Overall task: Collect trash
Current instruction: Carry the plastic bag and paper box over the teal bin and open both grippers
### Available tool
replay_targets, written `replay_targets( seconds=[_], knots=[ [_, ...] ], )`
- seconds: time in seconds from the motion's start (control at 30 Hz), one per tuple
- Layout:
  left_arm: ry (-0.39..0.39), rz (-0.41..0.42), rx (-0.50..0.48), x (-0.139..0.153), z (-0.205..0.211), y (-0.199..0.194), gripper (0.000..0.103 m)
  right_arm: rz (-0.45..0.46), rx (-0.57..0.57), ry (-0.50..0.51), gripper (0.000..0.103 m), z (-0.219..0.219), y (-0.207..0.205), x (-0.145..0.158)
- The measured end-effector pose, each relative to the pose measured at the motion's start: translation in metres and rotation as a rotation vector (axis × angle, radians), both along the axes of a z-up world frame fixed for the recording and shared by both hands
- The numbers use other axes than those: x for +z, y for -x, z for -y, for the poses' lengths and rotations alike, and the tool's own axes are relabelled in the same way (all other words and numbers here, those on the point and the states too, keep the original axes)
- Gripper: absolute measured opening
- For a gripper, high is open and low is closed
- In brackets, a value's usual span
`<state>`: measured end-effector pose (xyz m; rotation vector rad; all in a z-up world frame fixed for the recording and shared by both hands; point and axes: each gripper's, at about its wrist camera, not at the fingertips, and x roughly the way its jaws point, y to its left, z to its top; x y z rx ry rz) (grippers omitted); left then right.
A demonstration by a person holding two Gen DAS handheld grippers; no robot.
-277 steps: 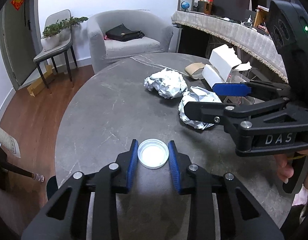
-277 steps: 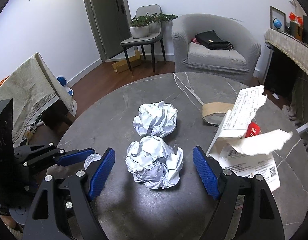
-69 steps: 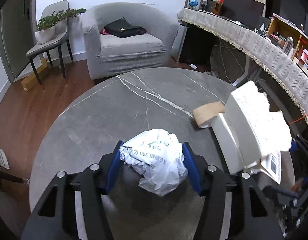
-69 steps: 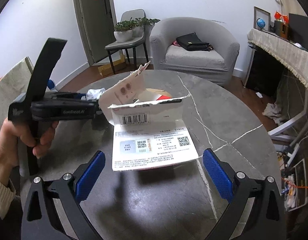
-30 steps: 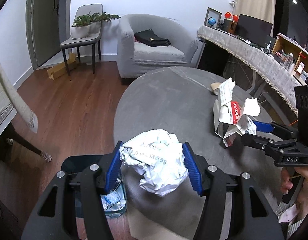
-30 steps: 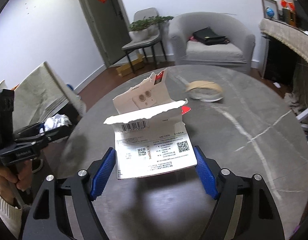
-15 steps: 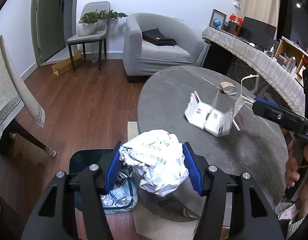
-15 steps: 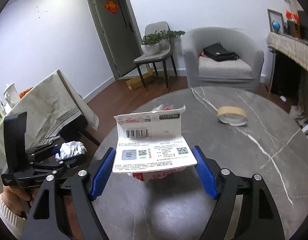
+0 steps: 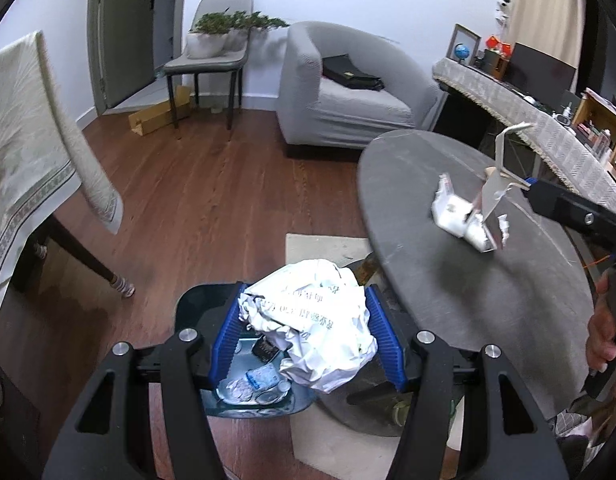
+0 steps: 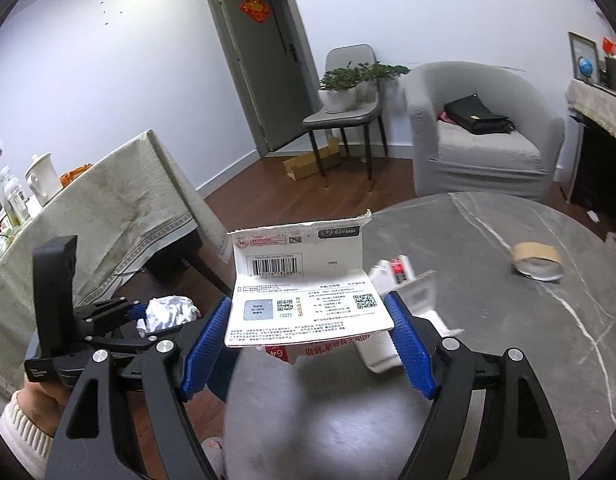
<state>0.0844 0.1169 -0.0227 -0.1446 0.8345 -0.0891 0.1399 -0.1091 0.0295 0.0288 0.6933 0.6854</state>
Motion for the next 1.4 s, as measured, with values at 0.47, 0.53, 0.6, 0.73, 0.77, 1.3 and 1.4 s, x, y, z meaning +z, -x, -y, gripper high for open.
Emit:
replay_targets(
  seconds=[0.47, 0.53, 0.6, 0.73, 0.77, 1.3, 1.4],
  knots=[
    [-0.038, -0.143, 0.037, -0.066, -0.053, -0.013, 0.062, -0.016, 0.106, 0.087, 0.078, -0.106, 0.000, -0.015],
    [-0.035, -0.163, 0.037, -0.075, -0.059, -0.017, 0.063, -0.027, 0.123, 0.108, 0.078, -0.122, -0.003, -0.022],
    [-0.030, -0.189, 0.036, -0.084, -0.065, -0.022, 0.065, -0.034, 0.131, 0.122, 0.078, -0.132, -0.005, -0.027],
    [-0.041, -0.227, 0.047, -0.096, -0.078, -0.031, 0.076, -0.053, 0.142, 0.138, 0.078, -0.153, -0.015, -0.034],
    [-0.043, -0.232, 0.048, -0.097, -0.080, -0.032, 0.076, -0.056, 0.144, 0.141, 0.078, -0.156, -0.018, -0.036],
    [-0.054, -0.119, 0.104, -0.051, -0.133, -0.022, 0.074, -0.106, 0.150, 0.199, 0.078, -0.205, -0.045, -0.063],
    [-0.054, -0.083, 0.125, -0.036, -0.141, -0.016, 0.072, -0.123, 0.145, 0.222, 0.078, -0.216, -0.048, -0.073]
  ],
)
